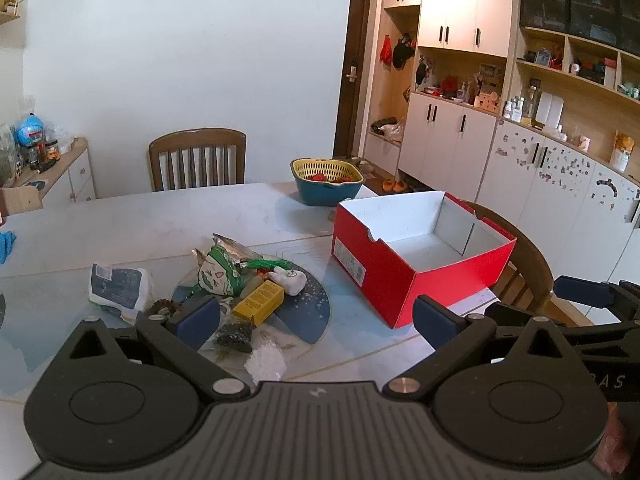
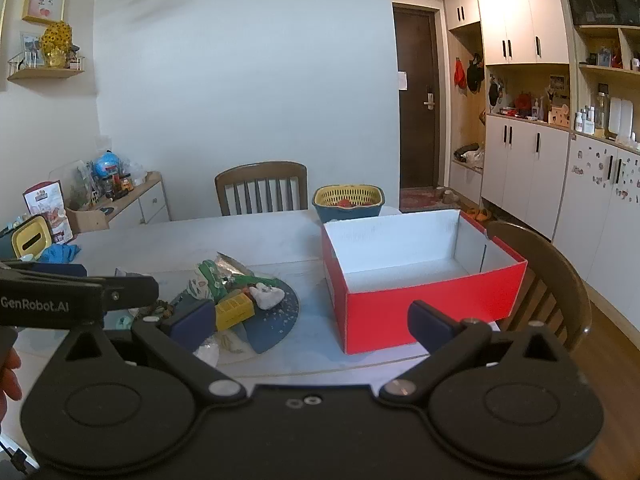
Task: Organize objects
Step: 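Move both tools toward the clutter on the blue mat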
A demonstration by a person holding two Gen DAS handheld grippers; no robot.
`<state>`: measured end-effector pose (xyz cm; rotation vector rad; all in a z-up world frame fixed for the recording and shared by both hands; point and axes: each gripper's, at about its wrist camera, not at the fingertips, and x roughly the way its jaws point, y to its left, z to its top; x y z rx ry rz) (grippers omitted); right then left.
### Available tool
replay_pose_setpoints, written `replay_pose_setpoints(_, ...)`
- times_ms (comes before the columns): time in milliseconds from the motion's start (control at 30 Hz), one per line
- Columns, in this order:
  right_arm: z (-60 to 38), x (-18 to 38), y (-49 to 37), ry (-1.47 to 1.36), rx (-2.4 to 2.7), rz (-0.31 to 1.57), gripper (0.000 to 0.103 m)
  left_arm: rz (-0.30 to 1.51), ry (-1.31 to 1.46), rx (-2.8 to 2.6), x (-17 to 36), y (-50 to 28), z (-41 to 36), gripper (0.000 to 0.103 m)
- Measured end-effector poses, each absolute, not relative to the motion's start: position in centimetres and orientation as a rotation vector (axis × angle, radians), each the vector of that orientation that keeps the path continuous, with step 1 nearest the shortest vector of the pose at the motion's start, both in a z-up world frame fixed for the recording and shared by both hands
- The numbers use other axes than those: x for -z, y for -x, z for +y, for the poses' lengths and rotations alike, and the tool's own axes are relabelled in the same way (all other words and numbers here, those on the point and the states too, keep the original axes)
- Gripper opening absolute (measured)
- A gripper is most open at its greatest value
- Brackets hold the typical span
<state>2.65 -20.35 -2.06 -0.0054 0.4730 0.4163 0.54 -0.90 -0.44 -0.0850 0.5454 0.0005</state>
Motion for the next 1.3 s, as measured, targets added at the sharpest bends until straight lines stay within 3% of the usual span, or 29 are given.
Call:
replay_pose_setpoints(667, -14.7, 3.8, -5.1, 0.093, -0.528, 0.536, 0.102, 0.608, 0.167, -0.134, 3.3, -2.9, 6.1, 0.103)
replay_pose_setpoints(1300, -4.9, 10.2, -9.9, 0.229, -0.603, 0.708, 0.097, 0.681, 0.103, -0.207, 10.3, -8.1, 15.0, 0.103)
